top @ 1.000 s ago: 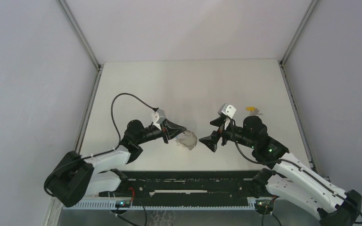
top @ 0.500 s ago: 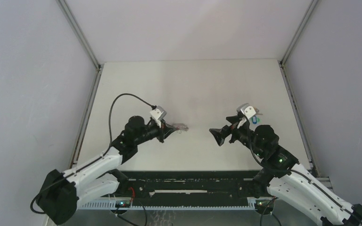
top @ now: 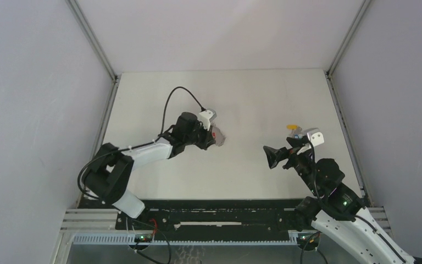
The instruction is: Put the keys on the keyring
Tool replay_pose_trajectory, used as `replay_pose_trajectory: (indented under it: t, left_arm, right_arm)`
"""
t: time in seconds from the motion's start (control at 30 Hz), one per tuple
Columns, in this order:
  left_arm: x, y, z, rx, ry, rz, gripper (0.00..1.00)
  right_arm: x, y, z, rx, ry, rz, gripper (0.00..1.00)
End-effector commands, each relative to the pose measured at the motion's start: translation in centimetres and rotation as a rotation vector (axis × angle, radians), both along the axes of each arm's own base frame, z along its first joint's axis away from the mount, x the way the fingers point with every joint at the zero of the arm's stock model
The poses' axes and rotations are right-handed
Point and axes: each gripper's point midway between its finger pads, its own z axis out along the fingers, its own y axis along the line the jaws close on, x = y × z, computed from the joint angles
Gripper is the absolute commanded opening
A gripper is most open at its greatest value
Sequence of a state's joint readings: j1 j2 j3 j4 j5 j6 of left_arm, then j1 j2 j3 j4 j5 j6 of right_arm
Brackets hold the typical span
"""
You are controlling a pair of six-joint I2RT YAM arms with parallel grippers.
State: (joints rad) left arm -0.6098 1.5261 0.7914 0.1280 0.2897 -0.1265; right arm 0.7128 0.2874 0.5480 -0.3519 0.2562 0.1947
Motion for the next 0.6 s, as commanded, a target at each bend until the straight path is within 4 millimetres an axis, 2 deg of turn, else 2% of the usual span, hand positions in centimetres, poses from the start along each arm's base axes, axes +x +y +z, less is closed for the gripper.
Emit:
replay_pose_trajectory:
  t: [0.0, 0.17, 0.33, 0.47, 0.57]
  left_arm:
    - [3.2, -2.0, 1.6, -0.023, -0.054, -0.007, 0.06]
    - [3.8, -2.5, 1.1, -0.034, -0.036, 0.004, 0.19]
    - [3.1, -0.8, 2.2, -0.042, -0.068, 0.054, 0.34]
    - [2.7, 1.4, 4.2, -0.101, -0.096, 0.13, 0.45]
    - [2.2, 3.5, 5.5, -0.154, -0.113, 0.203, 0.73]
  right_arm:
    - [0.4, -1.3, -0.4, -0.008, 0.015, -0.074, 1.0]
    - [0.5, -1.2, -0.7, -0.023, 0.027, -0.074, 1.0]
    - [0.7, -1.6, -1.0, -0.028, 0.045, -0.099, 1.0]
    - [0.5, -2.3, -0.8, -0.035, 0.057, -0.123, 1.0]
    - [0.4, -2.8, -1.0, -0.049, 0.076, -0.142, 1.0]
